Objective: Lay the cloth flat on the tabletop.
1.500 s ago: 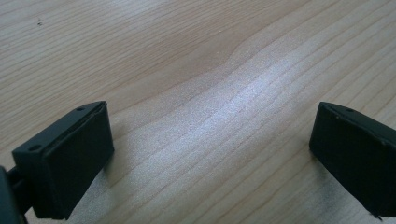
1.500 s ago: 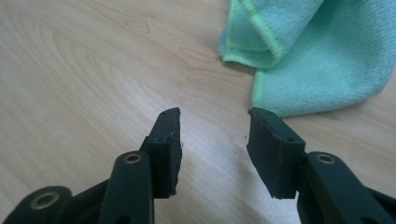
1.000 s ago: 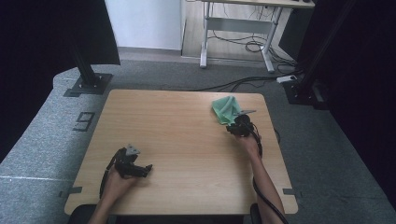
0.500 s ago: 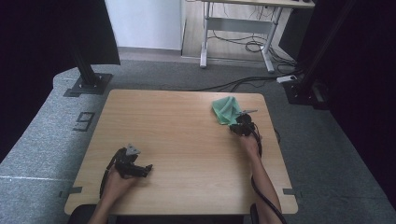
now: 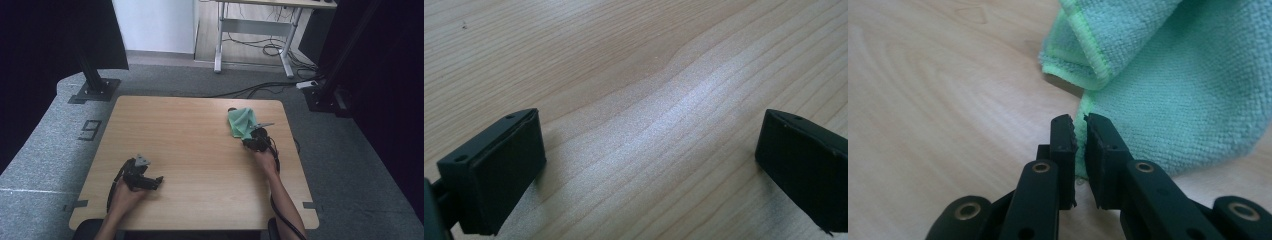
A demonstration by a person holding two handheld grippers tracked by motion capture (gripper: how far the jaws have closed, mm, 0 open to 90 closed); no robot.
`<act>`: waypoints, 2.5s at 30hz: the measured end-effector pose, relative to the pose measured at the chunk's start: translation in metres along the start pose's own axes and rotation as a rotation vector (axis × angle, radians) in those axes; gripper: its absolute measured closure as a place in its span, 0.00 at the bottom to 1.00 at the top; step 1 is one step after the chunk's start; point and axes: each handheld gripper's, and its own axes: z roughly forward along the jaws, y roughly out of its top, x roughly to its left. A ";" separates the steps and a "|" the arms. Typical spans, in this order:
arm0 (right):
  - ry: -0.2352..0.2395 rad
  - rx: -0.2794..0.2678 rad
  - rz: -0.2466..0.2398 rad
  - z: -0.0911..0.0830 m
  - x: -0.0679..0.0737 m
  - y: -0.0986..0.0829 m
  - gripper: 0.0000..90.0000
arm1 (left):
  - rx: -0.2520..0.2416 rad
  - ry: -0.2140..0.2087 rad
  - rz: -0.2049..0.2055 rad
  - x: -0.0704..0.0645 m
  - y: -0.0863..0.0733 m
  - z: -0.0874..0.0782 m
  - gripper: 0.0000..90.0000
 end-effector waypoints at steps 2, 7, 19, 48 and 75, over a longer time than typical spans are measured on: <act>0.016 -0.002 -0.002 -0.002 0.004 -0.003 0.90 | 0.000 0.000 0.000 0.000 0.000 0.000 0.00; 0.056 -0.011 -0.001 -0.005 0.014 -0.010 0.90 | -0.001 0.000 -0.001 0.000 0.000 0.000 0.00; 0.100 -0.006 -0.071 -0.016 0.049 -0.026 0.90 | -0.019 -0.013 0.016 -0.003 0.000 -0.001 0.06; 0.232 0.000 -0.218 -0.035 0.130 -0.059 0.90 | -0.120 -0.156 0.161 -0.052 0.061 0.004 0.40; 0.260 -0.005 -0.273 -0.038 0.142 -0.065 0.88 | -0.093 -0.279 0.274 -0.095 0.144 0.071 0.94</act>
